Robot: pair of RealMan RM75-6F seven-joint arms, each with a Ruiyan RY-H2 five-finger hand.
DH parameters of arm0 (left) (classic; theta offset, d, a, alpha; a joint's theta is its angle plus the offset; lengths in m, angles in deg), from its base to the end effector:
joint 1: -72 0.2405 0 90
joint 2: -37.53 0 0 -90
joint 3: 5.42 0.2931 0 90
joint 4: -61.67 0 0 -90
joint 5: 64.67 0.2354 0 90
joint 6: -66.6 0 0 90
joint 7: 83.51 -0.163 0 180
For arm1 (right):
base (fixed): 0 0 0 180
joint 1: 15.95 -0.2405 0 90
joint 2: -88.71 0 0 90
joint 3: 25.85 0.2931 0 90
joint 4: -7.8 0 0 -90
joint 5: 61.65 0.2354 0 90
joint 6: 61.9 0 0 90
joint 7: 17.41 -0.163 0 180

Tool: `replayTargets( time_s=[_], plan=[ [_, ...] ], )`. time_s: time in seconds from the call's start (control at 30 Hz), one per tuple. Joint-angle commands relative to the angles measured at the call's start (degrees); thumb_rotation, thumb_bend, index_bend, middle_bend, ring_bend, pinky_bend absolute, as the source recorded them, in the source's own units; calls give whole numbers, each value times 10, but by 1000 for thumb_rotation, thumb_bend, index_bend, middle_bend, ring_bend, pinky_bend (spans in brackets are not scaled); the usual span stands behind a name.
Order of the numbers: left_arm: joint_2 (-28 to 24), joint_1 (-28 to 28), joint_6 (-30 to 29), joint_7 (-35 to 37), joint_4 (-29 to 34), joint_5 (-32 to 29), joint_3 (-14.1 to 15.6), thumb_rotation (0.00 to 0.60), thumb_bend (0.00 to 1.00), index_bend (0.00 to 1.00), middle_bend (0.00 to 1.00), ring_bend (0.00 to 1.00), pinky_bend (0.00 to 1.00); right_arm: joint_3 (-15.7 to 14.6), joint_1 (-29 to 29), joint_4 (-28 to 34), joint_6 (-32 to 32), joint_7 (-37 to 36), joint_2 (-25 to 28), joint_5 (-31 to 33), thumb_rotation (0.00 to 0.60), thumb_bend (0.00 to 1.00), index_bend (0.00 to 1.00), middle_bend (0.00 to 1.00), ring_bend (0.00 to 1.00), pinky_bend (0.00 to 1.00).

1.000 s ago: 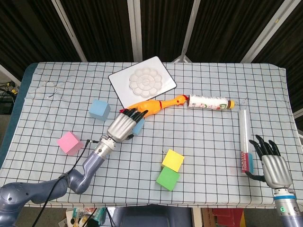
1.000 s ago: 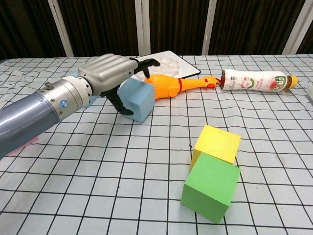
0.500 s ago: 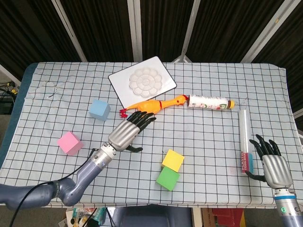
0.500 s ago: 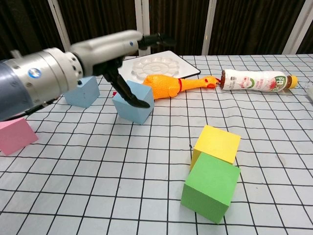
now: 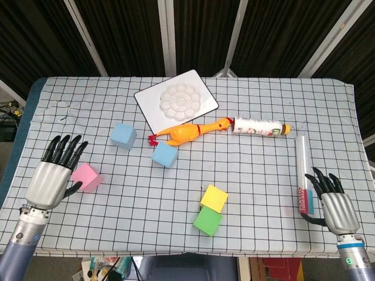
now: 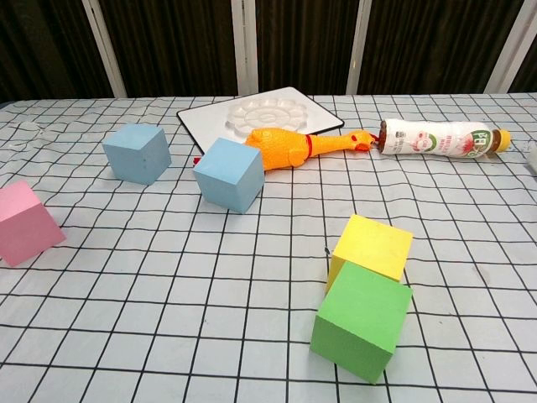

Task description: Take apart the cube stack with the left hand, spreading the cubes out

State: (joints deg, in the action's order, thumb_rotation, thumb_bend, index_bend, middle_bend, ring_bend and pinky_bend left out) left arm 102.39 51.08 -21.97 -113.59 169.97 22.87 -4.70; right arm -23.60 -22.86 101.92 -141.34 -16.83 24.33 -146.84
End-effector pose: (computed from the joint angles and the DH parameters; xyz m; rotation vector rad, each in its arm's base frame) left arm -0.2247 0.2571 0.1263 -1.6094 -0.5083 -0.9508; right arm -0.3481 -0.2134 0.1312 1.4512 -0.9880 0.8787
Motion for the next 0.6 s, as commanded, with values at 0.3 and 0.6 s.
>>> replayTargets(
  time_s=[0.3,0.6],
  plan=[
    [-6,114,-38,171,-68,19,77,600,0,54,16,0,19,3,19,-6,-65,28,-12,-34,600,26,142,30,150,54],
    [44,156,-92,200,-113,72,68,600,0,54,11,0,19,0,23,-5,-72,26,-6,-43,600,26,142,31,150,54]
  ],
)
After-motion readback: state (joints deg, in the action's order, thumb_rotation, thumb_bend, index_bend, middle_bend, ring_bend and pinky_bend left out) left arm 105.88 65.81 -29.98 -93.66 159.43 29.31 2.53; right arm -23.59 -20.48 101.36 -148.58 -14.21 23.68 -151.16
